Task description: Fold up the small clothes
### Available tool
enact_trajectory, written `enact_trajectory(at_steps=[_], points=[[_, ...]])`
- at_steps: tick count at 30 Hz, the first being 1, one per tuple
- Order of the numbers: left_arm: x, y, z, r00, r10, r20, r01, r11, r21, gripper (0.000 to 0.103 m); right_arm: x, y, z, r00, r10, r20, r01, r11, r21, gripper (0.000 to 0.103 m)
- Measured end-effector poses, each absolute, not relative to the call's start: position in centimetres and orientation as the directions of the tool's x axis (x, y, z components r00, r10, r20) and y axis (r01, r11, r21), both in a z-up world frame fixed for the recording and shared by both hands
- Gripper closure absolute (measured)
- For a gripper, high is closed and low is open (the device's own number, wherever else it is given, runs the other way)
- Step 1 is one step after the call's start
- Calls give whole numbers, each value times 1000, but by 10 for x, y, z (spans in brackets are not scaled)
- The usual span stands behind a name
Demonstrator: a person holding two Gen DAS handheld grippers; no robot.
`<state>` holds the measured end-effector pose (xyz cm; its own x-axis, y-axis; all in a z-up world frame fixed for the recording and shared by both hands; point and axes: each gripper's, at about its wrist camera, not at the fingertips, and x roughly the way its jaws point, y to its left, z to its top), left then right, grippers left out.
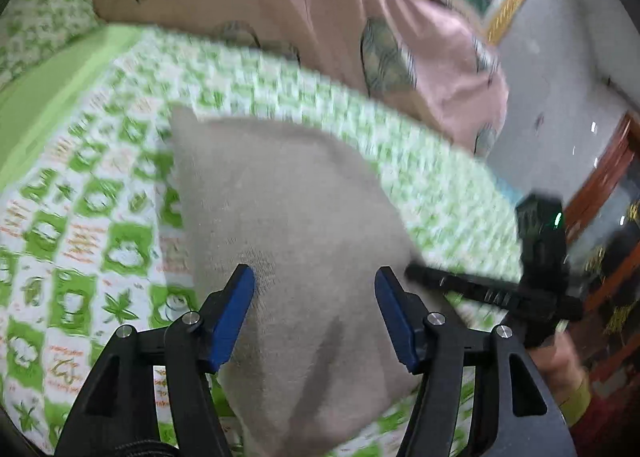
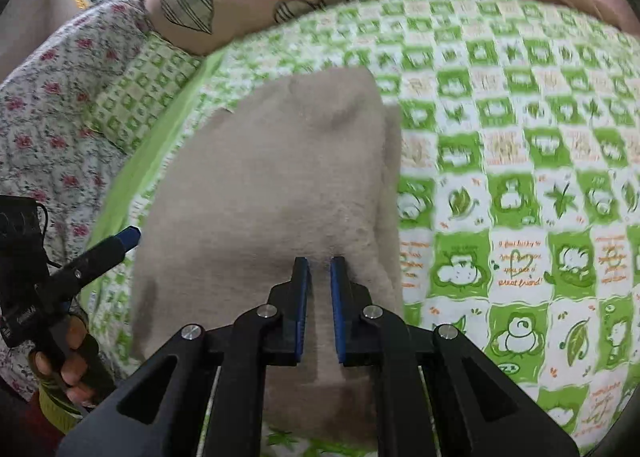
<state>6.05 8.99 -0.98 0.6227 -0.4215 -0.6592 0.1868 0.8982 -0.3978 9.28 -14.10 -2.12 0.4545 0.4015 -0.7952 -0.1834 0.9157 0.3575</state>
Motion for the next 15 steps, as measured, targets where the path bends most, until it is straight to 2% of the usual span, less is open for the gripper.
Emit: enact_trajectory(at_steps=[1, 6, 15], points=[[64, 88, -20, 609, -387, -692, 171, 916, -362, 50, 96, -144, -29, 445, 404, -799, -176, 915, 364, 94], [66, 84, -21, 609, -368, -703, 180, 927, -329, 48, 98, -149, -39, 441, 436, -785, -169, 899, 405, 98], [18, 93, -4, 653, -371, -660, 157, 919, -361, 49, 64, -153, -24, 445, 417, -792, -172, 908, 382, 93]])
